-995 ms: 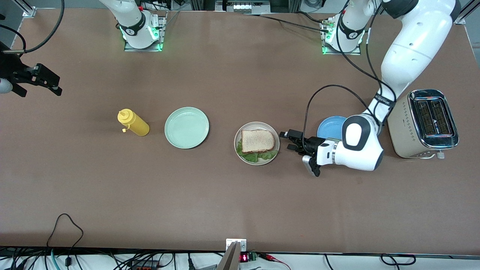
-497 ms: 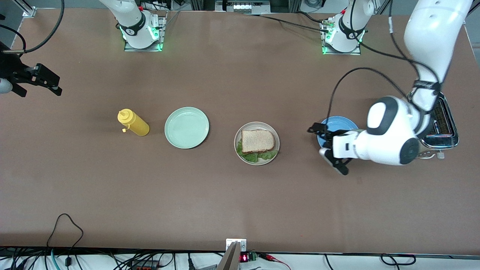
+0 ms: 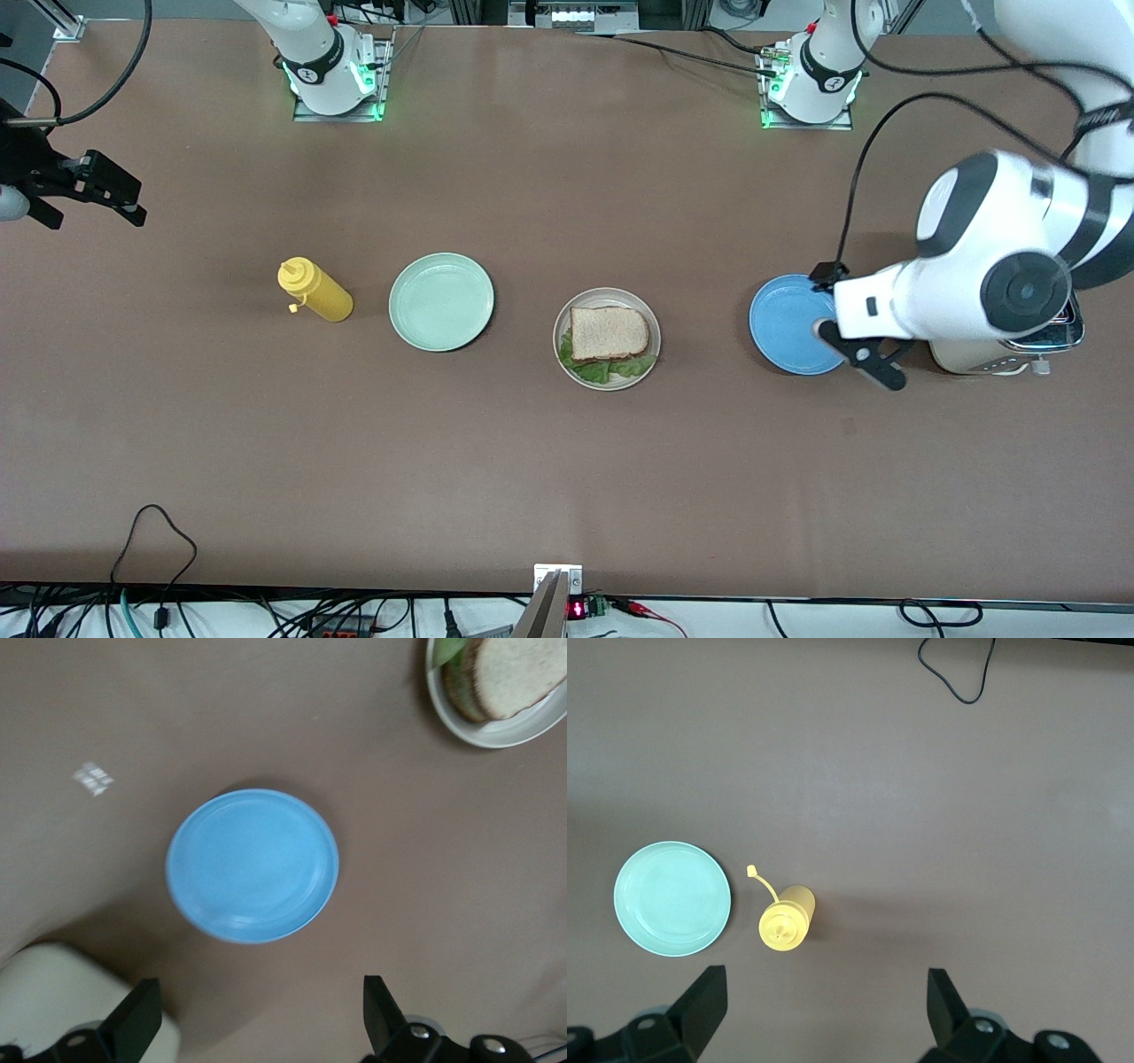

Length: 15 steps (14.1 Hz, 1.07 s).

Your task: Make sandwich in beige plate with both arms

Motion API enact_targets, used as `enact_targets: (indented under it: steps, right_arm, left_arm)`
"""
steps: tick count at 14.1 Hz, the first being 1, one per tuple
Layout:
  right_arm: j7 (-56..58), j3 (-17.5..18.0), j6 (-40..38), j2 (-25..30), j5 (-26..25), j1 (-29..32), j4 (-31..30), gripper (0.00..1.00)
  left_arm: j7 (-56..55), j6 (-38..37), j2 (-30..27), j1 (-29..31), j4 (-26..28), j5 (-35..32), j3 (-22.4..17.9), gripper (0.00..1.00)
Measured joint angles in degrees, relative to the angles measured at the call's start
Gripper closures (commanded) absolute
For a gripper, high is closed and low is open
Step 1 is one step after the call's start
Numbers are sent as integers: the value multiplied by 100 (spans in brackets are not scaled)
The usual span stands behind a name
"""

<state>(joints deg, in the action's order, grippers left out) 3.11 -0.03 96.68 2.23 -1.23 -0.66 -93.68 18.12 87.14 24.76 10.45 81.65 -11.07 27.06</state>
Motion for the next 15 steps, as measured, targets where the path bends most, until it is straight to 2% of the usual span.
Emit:
enact_targets:
  steps: [3, 7, 9, 10, 12, 15]
  right_arm:
    - [0, 0, 0, 0, 0, 0, 0, 0]
    - [0, -5, 0, 0, 0, 2, 1, 0]
    - [0, -6, 0, 0, 0, 3, 3, 0]
    - [0, -6, 0, 0, 0, 3, 3, 0]
    - [0, -6, 0, 0, 0, 4, 4, 0]
    - [0, -6, 0, 0, 0, 4, 4, 0]
  left_arm:
    - [-258, -556, -488, -35, -238, -311, 4, 0]
    - [-434, -1591, -699, -23, -1127, -325, -59, 0]
    - [-975, -1660, -820, -91, -1365, -296, -297, 0]
    - [-1290, -1620, -945, -264, -1356, -174, -575, 0]
    - [-1624, -1134, -1384, -846, -975, 318, -1387, 0]
    - [-1727, -19, -2243, -1236, 331, 1091, -2357, 0]
